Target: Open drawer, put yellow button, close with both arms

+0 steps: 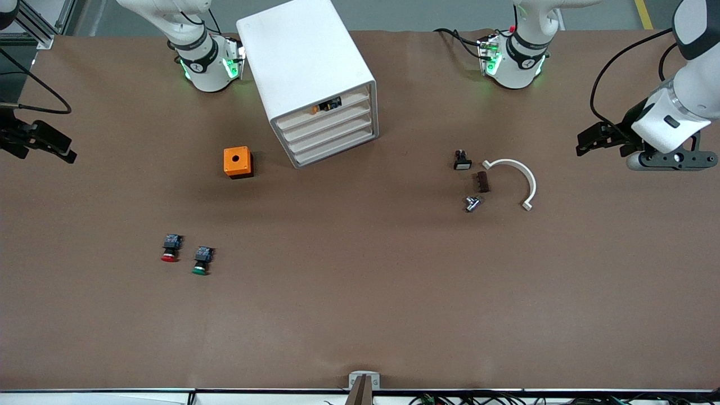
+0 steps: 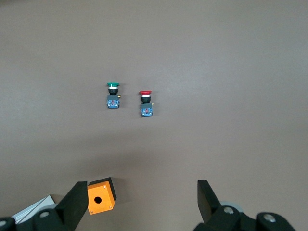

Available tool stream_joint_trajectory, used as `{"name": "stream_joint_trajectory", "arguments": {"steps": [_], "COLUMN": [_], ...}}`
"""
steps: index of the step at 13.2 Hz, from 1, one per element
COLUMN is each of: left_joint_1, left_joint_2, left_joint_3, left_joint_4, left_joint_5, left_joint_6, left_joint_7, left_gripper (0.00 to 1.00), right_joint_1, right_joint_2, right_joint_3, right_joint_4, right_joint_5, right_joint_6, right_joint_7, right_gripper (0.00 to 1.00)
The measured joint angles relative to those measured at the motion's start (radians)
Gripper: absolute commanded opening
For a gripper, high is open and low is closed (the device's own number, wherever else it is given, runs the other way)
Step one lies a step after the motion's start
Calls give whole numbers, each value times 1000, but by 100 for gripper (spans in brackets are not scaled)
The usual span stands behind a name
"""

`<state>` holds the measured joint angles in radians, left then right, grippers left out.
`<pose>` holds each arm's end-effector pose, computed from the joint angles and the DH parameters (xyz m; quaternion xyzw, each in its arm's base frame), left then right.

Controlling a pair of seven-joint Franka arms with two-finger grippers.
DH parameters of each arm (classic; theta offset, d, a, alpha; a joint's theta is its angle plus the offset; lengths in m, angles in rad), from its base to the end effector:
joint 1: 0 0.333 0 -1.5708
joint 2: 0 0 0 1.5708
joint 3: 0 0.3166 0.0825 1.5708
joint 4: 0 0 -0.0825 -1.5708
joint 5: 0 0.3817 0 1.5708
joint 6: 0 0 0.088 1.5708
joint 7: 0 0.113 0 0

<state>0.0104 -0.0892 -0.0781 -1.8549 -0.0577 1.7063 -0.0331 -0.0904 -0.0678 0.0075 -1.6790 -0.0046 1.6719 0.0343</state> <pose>0.5240 -0.0426 0.5447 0.9992 -0.0123 -0.0310 0.0234 0.5384 -0.0451 0.6140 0.9978 -0.0584 0.0303 0.0033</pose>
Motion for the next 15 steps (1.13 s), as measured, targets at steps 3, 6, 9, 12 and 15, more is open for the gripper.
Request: {"name": "stream_joint_trajectory", "arguments": {"steps": [3,6,9,12,15], "left_joint_1": [1,4,6,6,5], "left_joint_2": [-4,-13,-16,-16,-15], "left_joint_3": [-3,-2,-2,-6,-7], "left_joint_4": [31,82,130,144,151], "left_joint_5": [0,0,0,0,0], "left_joint_6": [6,-20,-50,-62,-64], "left_joint_7": [0,-3,-4,-6,-6], "left_gripper": [99,99,99,99,99], "right_joint_1": [0,0,0,0,0], "right_joint_2": [0,0,0,0,0], "right_joint_3": [0,0,0,0,0], "right_joint_4": [0,0,0,0,0], "right_joint_5": [0,0,0,-1,-1], "right_joint_6": [0,0,0,0,0], "right_joint_7": [0,0,1,1,1], "right_gripper": [100,100,100,100,100]}}
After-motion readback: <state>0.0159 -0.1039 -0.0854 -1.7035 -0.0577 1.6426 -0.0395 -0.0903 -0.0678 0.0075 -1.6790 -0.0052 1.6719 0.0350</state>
